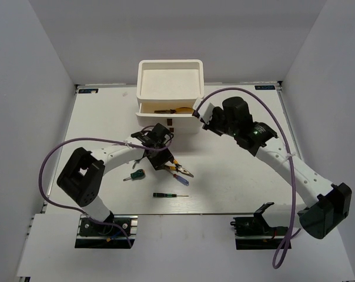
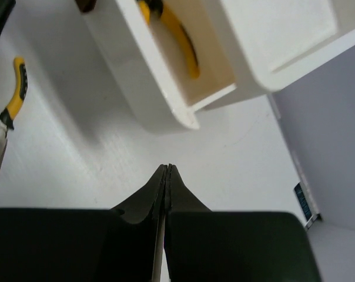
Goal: Sort the tools into containers
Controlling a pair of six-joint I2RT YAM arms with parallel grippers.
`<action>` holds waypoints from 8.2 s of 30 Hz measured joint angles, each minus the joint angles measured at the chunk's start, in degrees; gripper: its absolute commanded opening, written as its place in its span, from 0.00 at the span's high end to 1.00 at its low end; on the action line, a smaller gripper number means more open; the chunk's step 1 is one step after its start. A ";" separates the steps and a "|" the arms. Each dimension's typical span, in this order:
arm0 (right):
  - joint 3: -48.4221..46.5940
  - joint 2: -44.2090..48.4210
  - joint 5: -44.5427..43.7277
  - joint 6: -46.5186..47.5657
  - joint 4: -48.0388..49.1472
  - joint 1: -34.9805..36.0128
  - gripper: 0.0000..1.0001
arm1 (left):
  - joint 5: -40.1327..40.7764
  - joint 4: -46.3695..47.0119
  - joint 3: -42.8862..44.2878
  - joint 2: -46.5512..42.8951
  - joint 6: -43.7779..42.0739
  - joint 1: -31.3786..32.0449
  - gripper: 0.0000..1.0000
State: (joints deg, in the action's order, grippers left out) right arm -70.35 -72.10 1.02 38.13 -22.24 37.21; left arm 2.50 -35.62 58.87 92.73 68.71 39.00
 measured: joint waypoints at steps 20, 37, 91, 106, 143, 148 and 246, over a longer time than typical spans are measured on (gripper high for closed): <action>5.51 3.06 0.68 -4.37 -1.60 -4.87 1.00 | 1.57 0.17 2.58 8.22 7.26 -0.02 0.52; 7.56 4.24 1.77 -5.11 -1.62 -6.84 1.00 | 1.20 0.13 6.45 11.65 8.31 -0.22 0.61; 10.67 6.32 3.65 -6.51 -1.66 -7.96 1.00 | -1.66 -3.98 11.80 14.69 -2.43 0.11 0.61; 11.34 6.80 3.65 -6.49 -1.81 -8.31 1.00 | -2.03 -2.25 12.09 15.54 -4.26 0.57 1.00; 17.05 10.88 3.23 -9.81 -1.81 -12.59 1.00 | 21.99 39.12 14.58 -9.66 -12.39 0.52 1.00; 17.90 11.17 3.45 -9.94 -1.79 -12.87 1.00 | 24.00 41.03 14.58 -9.62 -12.74 -1.05 1.00; -14.64 -34.62 1.60 -7.63 27.96 2.23 1.00 | 26.67 5.57 -11.13 -48.24 -14.60 -0.63 0.25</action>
State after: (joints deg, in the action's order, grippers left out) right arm -84.99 -106.72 2.61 30.50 5.72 39.44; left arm 29.17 -30.04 47.75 44.49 54.11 38.37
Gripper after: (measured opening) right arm 0.004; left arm 0.751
